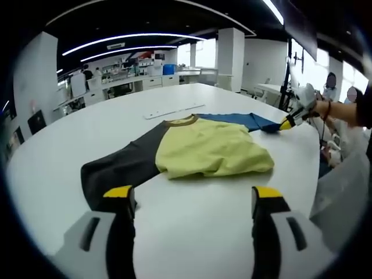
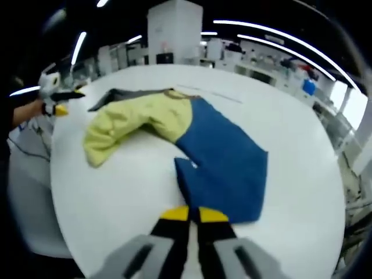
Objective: Fold the garment on the visible template until the final outline fits inside the template.
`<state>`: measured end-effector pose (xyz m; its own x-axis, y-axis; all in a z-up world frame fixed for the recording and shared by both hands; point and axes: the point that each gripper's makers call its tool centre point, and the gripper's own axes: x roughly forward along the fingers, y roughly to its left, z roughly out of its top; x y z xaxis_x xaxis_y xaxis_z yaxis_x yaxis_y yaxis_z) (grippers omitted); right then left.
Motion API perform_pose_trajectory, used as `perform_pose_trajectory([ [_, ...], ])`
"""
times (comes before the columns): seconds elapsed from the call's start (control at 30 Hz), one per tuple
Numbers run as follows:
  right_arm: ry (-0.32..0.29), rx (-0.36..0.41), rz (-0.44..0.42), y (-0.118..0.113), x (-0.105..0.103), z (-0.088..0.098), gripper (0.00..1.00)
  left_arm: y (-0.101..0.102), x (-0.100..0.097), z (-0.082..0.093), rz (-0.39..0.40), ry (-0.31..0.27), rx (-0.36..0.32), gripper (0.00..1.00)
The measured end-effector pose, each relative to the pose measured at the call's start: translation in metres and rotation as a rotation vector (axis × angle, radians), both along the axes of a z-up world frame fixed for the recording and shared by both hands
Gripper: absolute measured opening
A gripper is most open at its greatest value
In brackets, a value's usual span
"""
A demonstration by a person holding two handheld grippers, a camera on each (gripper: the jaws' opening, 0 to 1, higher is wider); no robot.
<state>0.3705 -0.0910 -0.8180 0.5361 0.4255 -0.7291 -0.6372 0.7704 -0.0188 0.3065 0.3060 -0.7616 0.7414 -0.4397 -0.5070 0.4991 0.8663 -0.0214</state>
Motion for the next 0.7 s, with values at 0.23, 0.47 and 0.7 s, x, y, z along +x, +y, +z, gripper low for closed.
perform_pose_trajectory([
  [0.23, -0.054, 0.068, -0.097, -0.013, 0.017, 0.021, 0.00, 0.000, 0.000, -0.001, -0.003, 0.001, 0.000, 0.79],
  [0.47, -0.117, 0.146, -0.262, -0.040, 0.038, 0.039, 0.00, -0.003, 0.000, -0.001, -0.003, 0.003, -0.008, 0.79],
  [0.7, -0.161, 0.108, -0.437, -0.088, 0.056, 0.040, 0.00, -0.003, -0.001, -0.003, -0.002, 0.008, -0.013, 0.80],
])
